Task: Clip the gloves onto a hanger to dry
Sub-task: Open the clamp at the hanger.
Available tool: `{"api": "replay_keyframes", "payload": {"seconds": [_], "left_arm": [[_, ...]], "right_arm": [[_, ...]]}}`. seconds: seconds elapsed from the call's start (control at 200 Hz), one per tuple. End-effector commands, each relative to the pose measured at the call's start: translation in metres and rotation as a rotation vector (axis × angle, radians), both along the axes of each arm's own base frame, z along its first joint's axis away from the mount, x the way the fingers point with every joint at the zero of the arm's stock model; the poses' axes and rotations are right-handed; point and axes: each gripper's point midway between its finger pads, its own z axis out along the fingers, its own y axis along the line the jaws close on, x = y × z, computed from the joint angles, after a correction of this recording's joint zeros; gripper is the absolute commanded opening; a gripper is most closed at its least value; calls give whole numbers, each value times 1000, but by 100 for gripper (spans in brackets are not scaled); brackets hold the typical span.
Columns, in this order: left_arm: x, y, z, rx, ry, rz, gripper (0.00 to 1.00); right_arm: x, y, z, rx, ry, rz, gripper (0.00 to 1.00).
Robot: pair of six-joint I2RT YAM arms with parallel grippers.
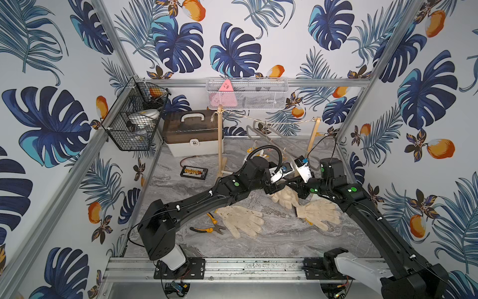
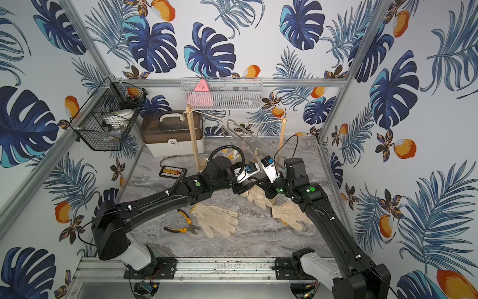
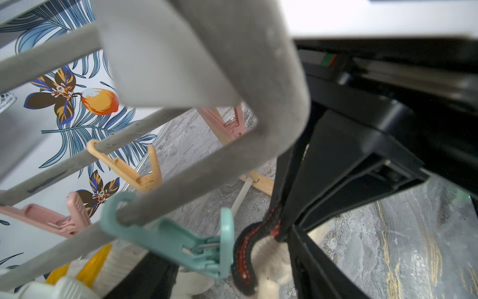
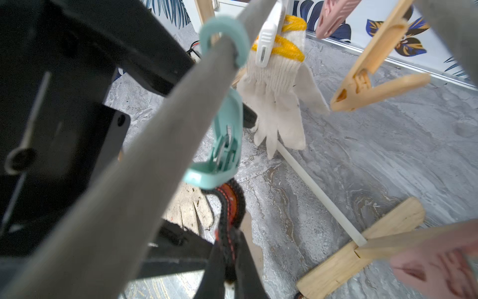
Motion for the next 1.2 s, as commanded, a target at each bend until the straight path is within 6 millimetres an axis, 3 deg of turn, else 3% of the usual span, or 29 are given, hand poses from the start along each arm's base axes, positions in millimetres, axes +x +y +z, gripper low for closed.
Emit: {"api": "replay_keyframes", "payload": {"seconds": [0.0,0.33,0.52,0.72,1.001,1.081,1.196], "left_arm": [[15,1,26,-101,-42,71,67],[30,18,35,-301,166,134,67],[18,11,41,-339,194,52,71],[17,13,38,-322,186,54,70],[16,10,42,-336,193,38,57],[13,9,37,-330,221,29,52],[10,9,29,-319,249,25,51]], "right_arm": [[-12,5,-2,7,31,58,0],[-12,3,-3,4,26,57,0],[-12,1,-5,-11,25,52,0],[-13,2,-4,1,29,55,0],[-14,4,-4,11,37,63,0],[-15,4,-3,11,37,65,0],[-16,3,-4,9,38,64,0]]}}
